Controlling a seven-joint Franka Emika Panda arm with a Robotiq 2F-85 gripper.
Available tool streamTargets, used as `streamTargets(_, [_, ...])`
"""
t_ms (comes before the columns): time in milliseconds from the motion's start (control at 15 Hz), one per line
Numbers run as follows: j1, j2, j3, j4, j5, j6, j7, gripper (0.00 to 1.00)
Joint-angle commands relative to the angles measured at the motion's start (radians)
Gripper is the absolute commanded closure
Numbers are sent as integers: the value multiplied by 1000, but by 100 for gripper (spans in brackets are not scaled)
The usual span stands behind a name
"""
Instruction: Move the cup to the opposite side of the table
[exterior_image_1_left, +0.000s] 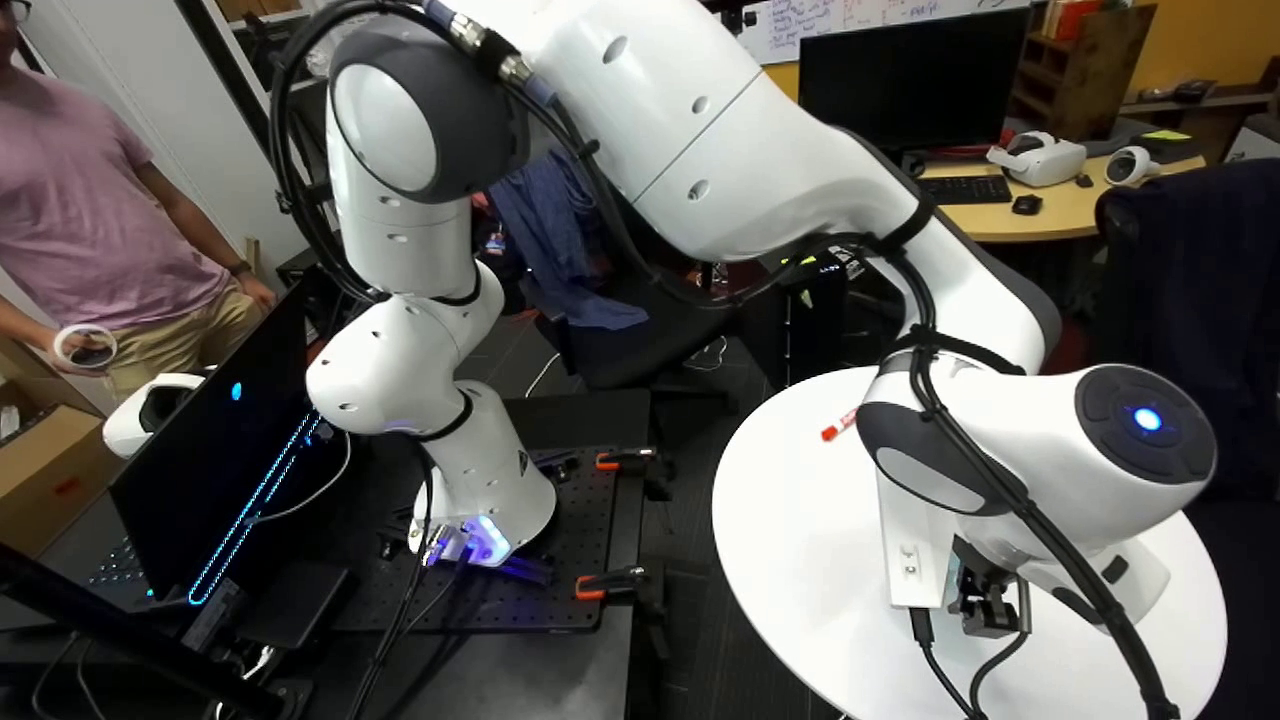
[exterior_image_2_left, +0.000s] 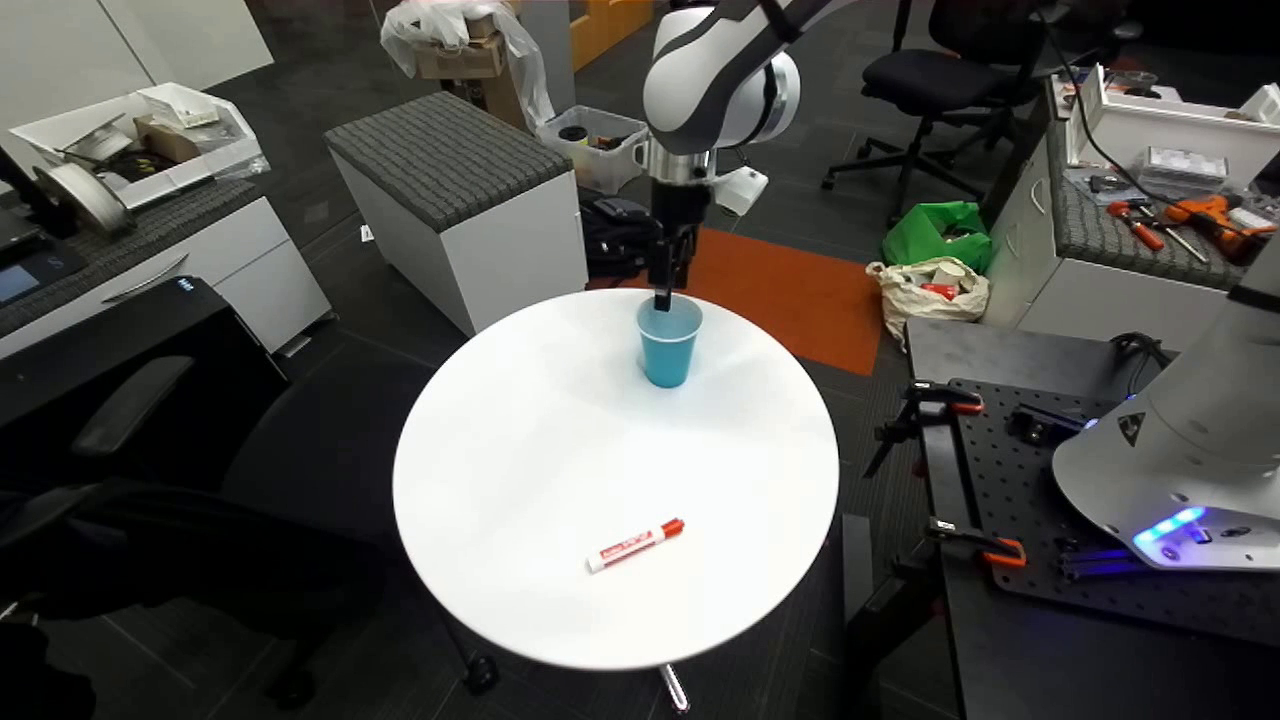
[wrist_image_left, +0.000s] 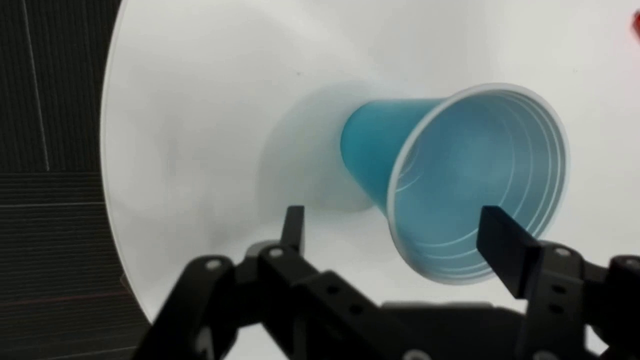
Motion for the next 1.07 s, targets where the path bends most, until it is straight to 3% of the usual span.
streamTargets(0, [0, -110, 5, -83, 10, 71, -2, 0])
streamTargets(400, [41, -291, 0, -190, -26, 121, -33, 0])
streamTargets(733, [127, -436, -3, -259, -87, 112, -44, 0])
streamTargets(933, [182, -493, -5, -279, -102, 107, -48, 0])
streamTargets(1000, [181, -434, -24, -228, -89, 84, -24, 0])
